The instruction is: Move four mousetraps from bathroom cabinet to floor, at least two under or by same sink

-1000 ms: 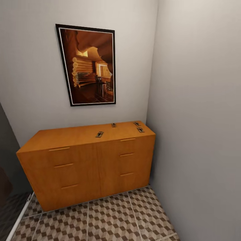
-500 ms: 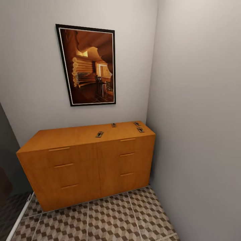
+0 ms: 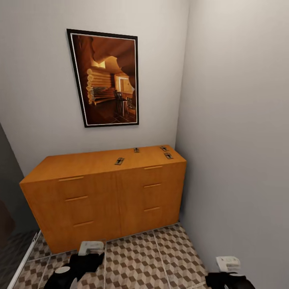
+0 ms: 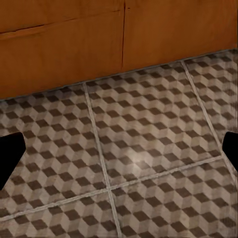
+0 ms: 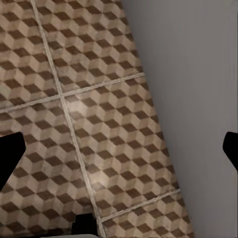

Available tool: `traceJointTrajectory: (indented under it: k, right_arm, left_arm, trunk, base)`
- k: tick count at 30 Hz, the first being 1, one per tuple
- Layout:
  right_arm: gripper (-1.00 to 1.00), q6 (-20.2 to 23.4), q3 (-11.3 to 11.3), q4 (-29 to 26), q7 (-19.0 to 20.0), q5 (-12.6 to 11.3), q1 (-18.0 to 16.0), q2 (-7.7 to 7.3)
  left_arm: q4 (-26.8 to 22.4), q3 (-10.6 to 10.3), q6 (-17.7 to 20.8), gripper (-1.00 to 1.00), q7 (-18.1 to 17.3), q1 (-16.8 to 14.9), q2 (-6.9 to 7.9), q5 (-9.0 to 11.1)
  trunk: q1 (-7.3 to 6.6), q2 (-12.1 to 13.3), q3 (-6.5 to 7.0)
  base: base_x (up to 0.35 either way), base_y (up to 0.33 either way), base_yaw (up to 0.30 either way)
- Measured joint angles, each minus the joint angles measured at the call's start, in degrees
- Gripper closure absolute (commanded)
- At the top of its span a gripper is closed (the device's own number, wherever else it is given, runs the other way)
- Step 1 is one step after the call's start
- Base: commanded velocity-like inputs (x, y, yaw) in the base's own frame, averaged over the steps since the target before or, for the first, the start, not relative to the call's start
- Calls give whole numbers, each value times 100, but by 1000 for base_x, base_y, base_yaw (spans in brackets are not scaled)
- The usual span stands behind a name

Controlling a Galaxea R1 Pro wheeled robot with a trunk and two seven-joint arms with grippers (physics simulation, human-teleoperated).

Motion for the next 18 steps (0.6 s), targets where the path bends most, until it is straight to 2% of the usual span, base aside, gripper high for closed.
traceJointTrajectory:
  k: [2, 5, 6, 7, 8, 14, 18]
  right_arm:
    - [-100, 323, -19, -377, -35, 8, -137, -4]
    - [-100, 807, -40, -691, -87, 16, -539, -6]
    - [-100, 813, -41, -693, -87, 12, -547, -6]
    - [-100, 970, -46, -748, -101, 16, -711, -5]
    - [-100, 1041, -56, -827, -122, 20, -1037, -4]
    - [-100, 1043, -85, -929, -150, 35, -1997, -3]
    - [-100, 1042, -83, -941, -156, 31, -2550, -1]
  left_arm:
    - [-182, -11, 182, -100, -1, -221, -52, 2]
    - [-340, -45, 378, -100, 0, -654, -165, 2]
    - [-341, -44, 380, -100, 0, -661, -166, -1]
    - [-372, -67, 439, -100, 0, -801, -205, 2]
    - [-416, -142, 577, -100, 3, -1074, -292, 8]
    - [-471, -532, 1108, -100, 17, -2162, -577, -2]
    - [-470, -771, 1428, -100, 19, -2954, -697, -8]
  trunk:
    - [0, 0, 0]
    - [0, 0, 1]
    - [0, 0, -1]
    - [0, 0, 0]
    - [0, 1, 2]
    - [0, 0, 1]
    - [0, 0, 1]
  base:
    - [0, 0, 0]
    - [0, 0, 0]
    - [0, 0, 0]
    - [0, 0, 0]
    - [0, 0, 0]
    - [0, 0, 0]
    - [0, 0, 0]
